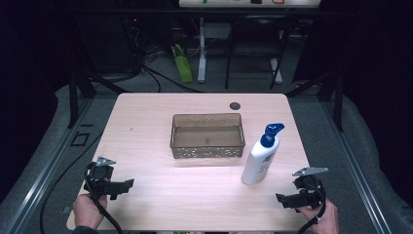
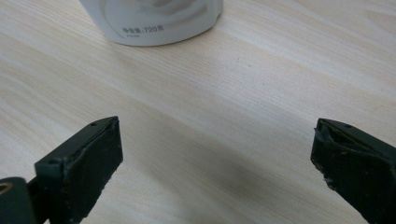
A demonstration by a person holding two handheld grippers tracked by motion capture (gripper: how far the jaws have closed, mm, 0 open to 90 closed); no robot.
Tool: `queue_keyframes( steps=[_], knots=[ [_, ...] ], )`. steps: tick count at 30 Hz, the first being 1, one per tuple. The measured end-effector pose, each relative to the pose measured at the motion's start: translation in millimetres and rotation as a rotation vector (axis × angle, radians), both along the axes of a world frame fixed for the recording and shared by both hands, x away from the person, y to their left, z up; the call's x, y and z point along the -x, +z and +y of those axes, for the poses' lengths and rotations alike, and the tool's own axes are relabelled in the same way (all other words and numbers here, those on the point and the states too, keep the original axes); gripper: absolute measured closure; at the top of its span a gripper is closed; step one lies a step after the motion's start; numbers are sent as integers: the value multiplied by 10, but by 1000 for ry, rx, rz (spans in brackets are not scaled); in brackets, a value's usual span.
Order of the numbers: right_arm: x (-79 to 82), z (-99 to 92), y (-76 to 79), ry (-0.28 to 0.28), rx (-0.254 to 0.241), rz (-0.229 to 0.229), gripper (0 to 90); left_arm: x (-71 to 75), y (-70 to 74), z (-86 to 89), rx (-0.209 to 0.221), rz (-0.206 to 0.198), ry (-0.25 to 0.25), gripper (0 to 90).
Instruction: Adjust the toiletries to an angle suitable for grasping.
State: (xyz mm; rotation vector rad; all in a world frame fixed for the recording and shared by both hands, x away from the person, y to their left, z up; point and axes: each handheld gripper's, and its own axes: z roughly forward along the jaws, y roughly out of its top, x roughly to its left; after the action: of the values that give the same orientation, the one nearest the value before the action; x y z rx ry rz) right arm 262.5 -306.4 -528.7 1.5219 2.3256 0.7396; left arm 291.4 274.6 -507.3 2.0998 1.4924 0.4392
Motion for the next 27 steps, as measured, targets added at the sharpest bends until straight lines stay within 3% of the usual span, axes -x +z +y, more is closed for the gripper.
queue_keyframes(
  steps=[15,27],
  knots=[
    [57,92,204,24,-27,-96,23,-25,-23,11,0,22,-9,161],
    [-26,202,355,11,-69,-175,23,-60,-36,-13,-12,31,-18,161]
  ],
)
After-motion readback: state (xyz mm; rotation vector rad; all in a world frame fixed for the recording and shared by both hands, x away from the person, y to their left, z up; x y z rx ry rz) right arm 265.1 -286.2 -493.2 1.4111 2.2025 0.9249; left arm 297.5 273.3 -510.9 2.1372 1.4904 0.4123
